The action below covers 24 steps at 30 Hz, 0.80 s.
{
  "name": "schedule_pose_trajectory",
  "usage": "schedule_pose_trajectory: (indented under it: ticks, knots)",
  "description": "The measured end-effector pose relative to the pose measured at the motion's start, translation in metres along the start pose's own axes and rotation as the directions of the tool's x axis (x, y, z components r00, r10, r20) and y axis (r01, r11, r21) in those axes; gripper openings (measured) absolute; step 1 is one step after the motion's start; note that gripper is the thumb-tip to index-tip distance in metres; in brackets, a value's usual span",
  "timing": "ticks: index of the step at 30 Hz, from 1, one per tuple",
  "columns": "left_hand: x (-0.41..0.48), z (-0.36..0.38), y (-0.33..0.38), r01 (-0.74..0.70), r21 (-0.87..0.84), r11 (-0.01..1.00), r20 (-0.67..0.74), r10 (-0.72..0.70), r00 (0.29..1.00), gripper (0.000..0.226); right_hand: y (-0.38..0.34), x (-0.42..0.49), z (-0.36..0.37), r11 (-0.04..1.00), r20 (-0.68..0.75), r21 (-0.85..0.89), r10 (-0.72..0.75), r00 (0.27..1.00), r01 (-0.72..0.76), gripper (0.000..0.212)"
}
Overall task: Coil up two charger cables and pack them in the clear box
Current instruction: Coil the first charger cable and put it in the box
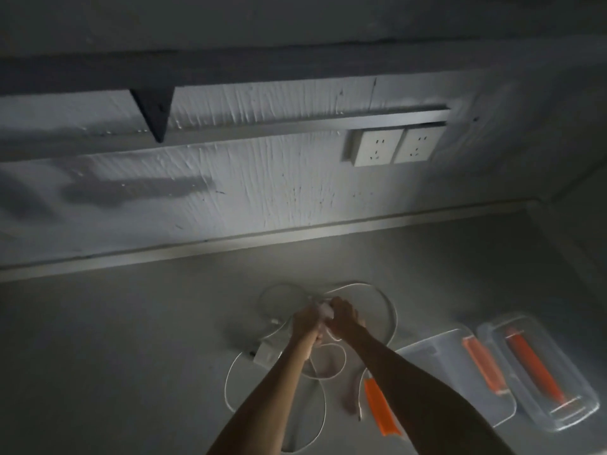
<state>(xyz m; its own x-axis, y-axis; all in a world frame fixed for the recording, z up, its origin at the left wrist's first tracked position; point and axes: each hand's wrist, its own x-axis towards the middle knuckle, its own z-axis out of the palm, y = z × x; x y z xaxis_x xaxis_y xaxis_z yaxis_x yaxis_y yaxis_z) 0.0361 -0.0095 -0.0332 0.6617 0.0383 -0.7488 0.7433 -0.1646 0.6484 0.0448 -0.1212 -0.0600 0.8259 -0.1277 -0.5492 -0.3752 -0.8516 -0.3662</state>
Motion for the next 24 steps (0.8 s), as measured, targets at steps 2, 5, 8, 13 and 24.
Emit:
schedule_pose_trajectory:
  ticks: [2,5,8,13,24]
  knots:
    - [-0.008,-0.006,-0.004,0.061,-0.173,0.983,0.010,-0.060,0.998,0.026,-0.008,-0.007,-0.013,0.987,0.001,0.152,0.060,0.998,-0.059,0.021]
    - [-0.028,-0.015,0.011,0.095,-0.349,0.932,0.002,-0.101,0.995,0.036,-0.026,-0.025,-0.033,0.890,0.068,0.452,0.023,0.997,-0.051,0.035]
    - [-0.075,-0.026,0.043,0.021,-0.406,0.914,0.130,0.035,0.991,0.048,-0.038,-0.053,-0.050,0.760,0.003,0.646,-0.097,0.995,0.073,0.028]
    - [-0.142,-0.060,0.067,-0.275,-0.261,0.925,0.129,0.316,0.940,0.026,-0.066,-0.143,-0.109,0.711,-0.018,0.619,-0.413,0.910,0.335,0.054]
    - [-0.257,-0.137,0.086,-0.698,0.244,0.673,-0.039,0.726,0.687,0.037,-0.072,-0.249,-0.179,0.603,-0.408,0.381,-0.571,0.713,0.701,0.019]
